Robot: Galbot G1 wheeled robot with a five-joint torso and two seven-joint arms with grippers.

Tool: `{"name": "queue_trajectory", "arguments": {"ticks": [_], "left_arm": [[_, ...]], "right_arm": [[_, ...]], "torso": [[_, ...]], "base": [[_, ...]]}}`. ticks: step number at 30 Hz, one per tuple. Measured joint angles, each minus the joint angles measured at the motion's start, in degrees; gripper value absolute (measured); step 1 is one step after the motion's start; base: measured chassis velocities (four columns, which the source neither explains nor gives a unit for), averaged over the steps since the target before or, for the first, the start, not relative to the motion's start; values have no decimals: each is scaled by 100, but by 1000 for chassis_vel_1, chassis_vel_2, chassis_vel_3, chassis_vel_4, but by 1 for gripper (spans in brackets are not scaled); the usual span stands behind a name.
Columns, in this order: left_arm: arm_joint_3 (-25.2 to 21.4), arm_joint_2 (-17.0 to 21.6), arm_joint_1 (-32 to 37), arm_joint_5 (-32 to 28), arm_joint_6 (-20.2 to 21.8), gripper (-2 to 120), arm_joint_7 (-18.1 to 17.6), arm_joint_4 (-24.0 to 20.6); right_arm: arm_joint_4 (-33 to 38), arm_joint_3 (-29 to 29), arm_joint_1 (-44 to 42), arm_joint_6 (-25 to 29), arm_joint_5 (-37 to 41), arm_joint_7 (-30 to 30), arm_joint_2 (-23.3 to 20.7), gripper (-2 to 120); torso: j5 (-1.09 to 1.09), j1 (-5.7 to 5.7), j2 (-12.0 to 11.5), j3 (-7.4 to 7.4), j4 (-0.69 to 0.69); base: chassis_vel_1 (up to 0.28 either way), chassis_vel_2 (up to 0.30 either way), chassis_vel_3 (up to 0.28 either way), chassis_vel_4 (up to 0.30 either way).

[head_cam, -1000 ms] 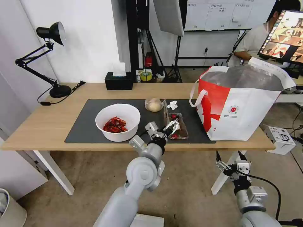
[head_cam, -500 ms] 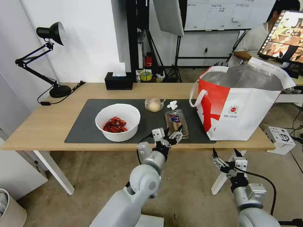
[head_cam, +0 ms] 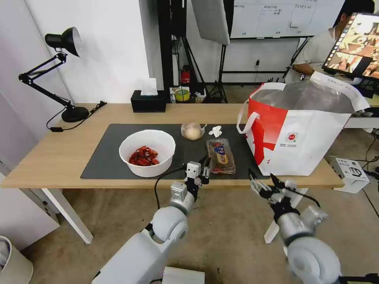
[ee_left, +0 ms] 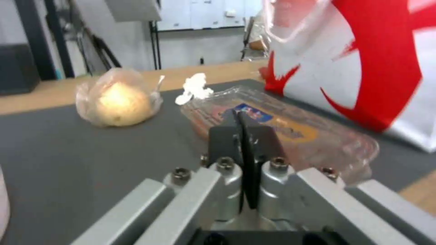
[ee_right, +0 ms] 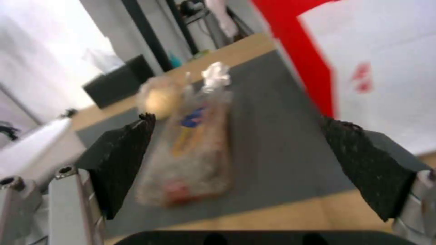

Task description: Pick up the trash from the table and place it into the takeout bag.

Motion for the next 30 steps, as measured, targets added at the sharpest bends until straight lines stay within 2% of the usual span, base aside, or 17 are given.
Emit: {"name": "queue_trajectory", "arguments": {"ticks": [6,13,16,30], "left_arm": [[156,246,-111,209,-144,0,185,109],[283,250,-356,185,-184,0,218,218],[409,229,-534,185,-203,0,272,341],[498,169,-583,543,-420,0,595,736]], "right_arm": [[-358,-307,583,-172,820,293,-72,89],[-749,-376,1136,-388,1439,600,-52,92],[-1047,-424,1593,-517,1788,788,-39,99],[-1900,-932,2562,-678,2025,929,177,100]], "torso": [[0,0,0,0,-1],[1,0,0,0,-2],[0,0,0,0,-2],[0,0,0,0,-1]], "base": [[0,0,0,0],[0,0,0,0],[0,0,0,0],[0,0,0,0]]}}
